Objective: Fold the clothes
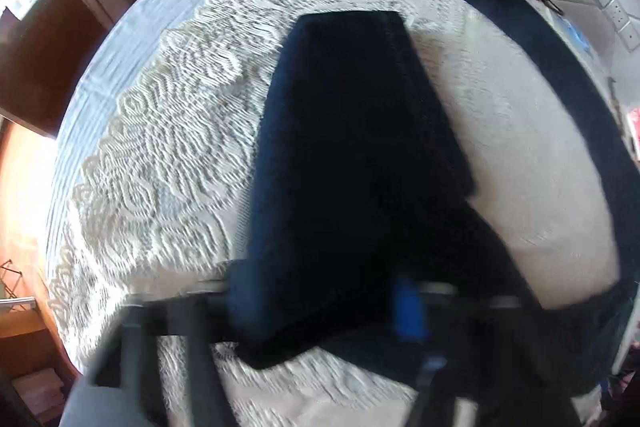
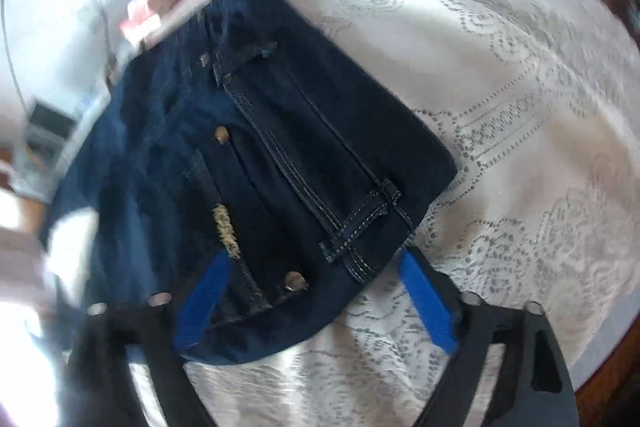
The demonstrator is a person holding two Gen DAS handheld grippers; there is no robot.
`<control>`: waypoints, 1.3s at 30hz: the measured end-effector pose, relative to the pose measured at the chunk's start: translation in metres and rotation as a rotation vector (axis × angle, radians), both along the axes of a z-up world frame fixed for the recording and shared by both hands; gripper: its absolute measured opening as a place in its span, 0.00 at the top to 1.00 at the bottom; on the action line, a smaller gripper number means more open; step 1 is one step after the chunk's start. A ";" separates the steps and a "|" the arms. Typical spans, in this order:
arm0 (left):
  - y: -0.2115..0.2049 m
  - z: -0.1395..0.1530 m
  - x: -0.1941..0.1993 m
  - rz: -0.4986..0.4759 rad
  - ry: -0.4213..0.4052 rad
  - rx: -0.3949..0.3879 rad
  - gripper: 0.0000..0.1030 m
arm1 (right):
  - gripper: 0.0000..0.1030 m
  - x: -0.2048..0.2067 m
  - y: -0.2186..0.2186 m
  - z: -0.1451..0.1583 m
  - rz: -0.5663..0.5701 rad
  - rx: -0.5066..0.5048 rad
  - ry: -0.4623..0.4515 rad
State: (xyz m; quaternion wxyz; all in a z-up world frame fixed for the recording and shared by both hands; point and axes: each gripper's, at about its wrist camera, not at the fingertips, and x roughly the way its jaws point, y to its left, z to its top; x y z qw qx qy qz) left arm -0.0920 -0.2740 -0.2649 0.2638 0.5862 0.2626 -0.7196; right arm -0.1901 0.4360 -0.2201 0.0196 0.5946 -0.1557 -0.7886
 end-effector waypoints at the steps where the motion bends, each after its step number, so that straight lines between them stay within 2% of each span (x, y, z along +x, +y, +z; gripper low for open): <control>1: 0.004 0.011 0.002 0.006 0.009 0.009 0.89 | 0.69 -0.003 -0.006 0.003 0.013 0.073 0.003; 2: 0.006 0.021 0.004 0.008 0.034 0.039 0.90 | 0.79 -0.008 -0.007 0.006 0.012 0.108 0.003; 3: 0.006 0.031 0.006 0.013 0.068 0.074 0.91 | 0.87 -0.009 -0.003 0.009 0.001 0.072 0.010; 4: 0.004 0.048 0.008 0.030 0.127 0.125 0.92 | 0.90 -0.011 0.006 0.017 -0.026 -0.017 0.027; 6: -0.005 0.072 0.005 0.043 0.218 0.191 0.92 | 0.90 -0.015 0.023 0.040 -0.070 -0.214 0.081; 9: -0.027 0.103 -0.029 0.036 0.273 0.198 0.92 | 0.90 -0.037 0.032 0.075 -0.085 -0.385 0.178; 11: -0.052 0.107 -0.053 0.045 0.296 0.207 0.92 | 0.90 -0.062 0.027 0.087 -0.101 -0.462 0.207; 13: -0.062 0.109 -0.069 0.058 0.316 0.212 0.91 | 0.90 -0.087 0.018 0.089 -0.120 -0.415 0.191; 15: -0.067 0.109 -0.078 0.058 0.316 0.192 0.89 | 0.88 -0.110 0.010 0.080 -0.158 -0.352 0.132; 16: -0.065 0.112 -0.078 0.039 0.318 0.176 0.81 | 0.86 -0.108 0.010 0.075 -0.166 -0.328 0.111; 17: -0.059 0.113 -0.078 0.017 0.312 0.143 0.74 | 0.79 -0.108 0.004 0.070 -0.169 -0.307 0.093; 19: -0.054 0.104 -0.070 0.006 0.287 0.095 0.27 | 0.71 -0.096 0.002 0.057 -0.155 -0.301 0.053; 21: -0.054 0.092 -0.056 0.029 0.237 0.046 0.13 | 0.64 -0.085 0.010 0.042 -0.163 -0.295 0.016; 22: -0.056 0.084 -0.052 0.043 0.210 0.032 0.13 | 0.60 -0.079 0.014 0.034 -0.175 -0.286 -0.014; 24: -0.058 0.069 -0.045 0.046 0.161 0.033 0.13 | 0.31 -0.070 0.028 0.020 -0.212 -0.281 -0.050; 25: -0.059 0.067 -0.042 0.049 0.155 0.036 0.13 | 0.29 -0.066 0.034 0.015 -0.228 -0.277 -0.061; 28: -0.064 0.079 -0.042 0.063 0.191 0.018 0.13 | 0.29 -0.054 0.038 0.024 -0.219 -0.222 -0.042; 32: -0.077 0.122 -0.067 0.045 0.331 -0.004 0.11 | 0.29 -0.051 0.024 0.076 -0.165 0.087 0.069; 34: -0.087 0.128 -0.089 0.031 0.343 0.000 0.01 | 0.29 -0.060 0.018 0.101 -0.148 0.161 0.135; 36: -0.102 0.117 -0.123 0.025 0.317 0.012 0.01 | 0.29 -0.078 0.010 0.108 -0.107 0.091 0.149; 39: -0.124 0.088 -0.164 0.033 0.240 0.027 0.01 | 0.26 -0.120 -0.006 0.098 -0.068 -0.018 0.129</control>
